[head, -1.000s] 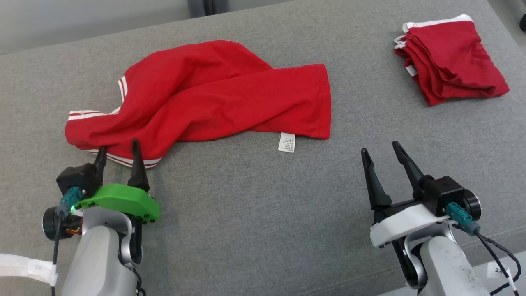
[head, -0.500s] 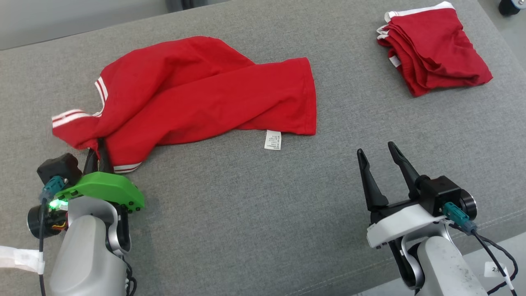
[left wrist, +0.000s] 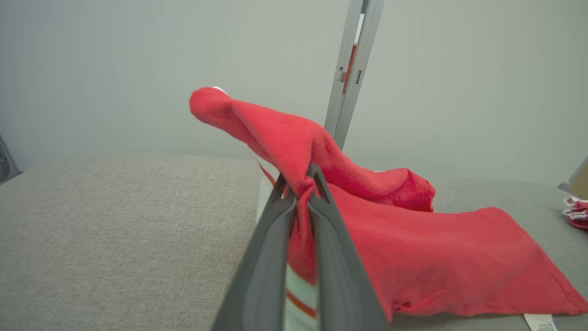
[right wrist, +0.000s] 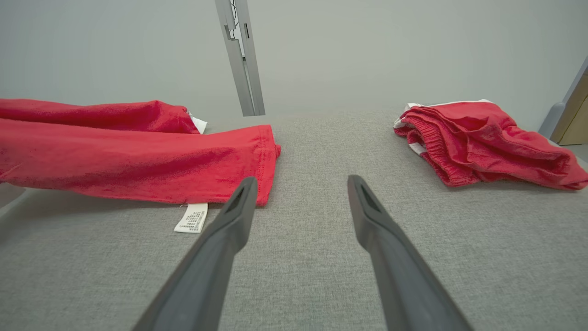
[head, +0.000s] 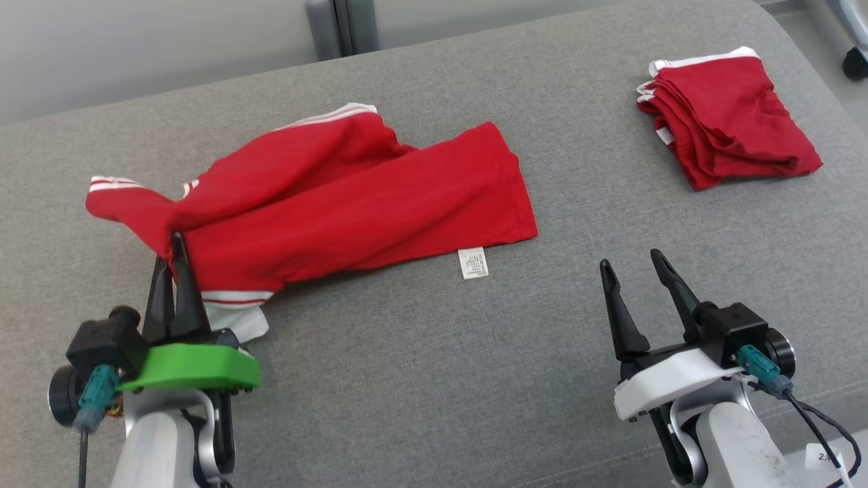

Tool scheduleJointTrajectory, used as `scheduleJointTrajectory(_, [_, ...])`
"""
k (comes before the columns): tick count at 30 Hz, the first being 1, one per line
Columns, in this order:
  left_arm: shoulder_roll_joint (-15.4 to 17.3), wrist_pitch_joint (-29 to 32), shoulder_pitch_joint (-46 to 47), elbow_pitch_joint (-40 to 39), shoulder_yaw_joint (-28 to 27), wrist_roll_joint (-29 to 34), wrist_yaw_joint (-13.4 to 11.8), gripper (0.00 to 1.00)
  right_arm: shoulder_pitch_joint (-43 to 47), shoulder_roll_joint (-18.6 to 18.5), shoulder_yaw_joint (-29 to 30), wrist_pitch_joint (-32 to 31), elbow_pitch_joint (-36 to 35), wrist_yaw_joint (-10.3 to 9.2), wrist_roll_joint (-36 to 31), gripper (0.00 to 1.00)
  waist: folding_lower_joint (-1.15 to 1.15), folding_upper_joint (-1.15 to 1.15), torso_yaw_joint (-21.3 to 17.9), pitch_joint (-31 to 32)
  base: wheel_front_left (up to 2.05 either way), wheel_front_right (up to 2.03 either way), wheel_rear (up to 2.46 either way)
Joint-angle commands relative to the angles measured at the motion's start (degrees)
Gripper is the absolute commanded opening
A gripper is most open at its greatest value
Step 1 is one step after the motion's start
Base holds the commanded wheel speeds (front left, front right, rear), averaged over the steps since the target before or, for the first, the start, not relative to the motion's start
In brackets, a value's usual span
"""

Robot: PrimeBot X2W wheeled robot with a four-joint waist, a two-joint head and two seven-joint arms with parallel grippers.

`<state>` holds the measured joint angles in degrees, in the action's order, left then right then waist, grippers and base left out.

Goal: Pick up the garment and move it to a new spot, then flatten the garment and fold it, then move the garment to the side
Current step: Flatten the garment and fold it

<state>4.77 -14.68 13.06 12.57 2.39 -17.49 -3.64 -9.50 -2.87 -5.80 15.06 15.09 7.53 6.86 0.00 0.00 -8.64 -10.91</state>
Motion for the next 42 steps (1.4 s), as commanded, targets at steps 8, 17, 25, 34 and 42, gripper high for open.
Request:
scheduleJointTrajectory(8, [-0.67, 5.55, -9.72, -12.49, 1.65, 0.49, -4.42, 0.0, 0.07, -0.05, -0.21, 0.16, -0.29, -0.09, 0.16, 1.0, 0.0, 0.0, 1.13, 0.88, 0.0, 0.0, 0.0])
scheduleJointTrajectory(17, [-0.59, 7.49, -1.21, -1.34, 1.7, -0.47, -5.62, 0.0, -2.26, -0.04, -0.87, 0.16, -0.61, -0.09, 0.52, 1.0, 0.0, 0.0, -3.7, -4.29, 0.0, 0.0, 0.0])
scheduleJointTrajectory(25, [-0.73, 4.23, 10.6, 12.47, 2.81, -0.08, -4.31, 0.0, -3.0, -0.02, -0.52, 0.16, -0.85, -0.09, 0.74, 1.0, 0.0, 0.0, -7.66, -7.43, 0.0, 0.0, 0.0])
scheduleJointTrajectory(34, [-1.37, 1.13, 14.73, 19.81, 6.64, -1.18, -0.93, 1.0, -2.75, -0.02, 0.07, 0.16, -0.51, -0.09, 0.79, 1.0, 0.0, 0.0, -6.08, -6.29, 0.0, 0.0, 0.0])
scheduleJointTrajectory(42, [-1.68, -0.28, 11.33, 15.61, 7.73, -2.74, -0.59, 1.0, -1.78, -0.05, 0.35, 0.16, -0.13, -0.09, 0.06, 1.0, 0.0, 0.0, -0.92, -3.03, 0.0, 0.0, 0.0])
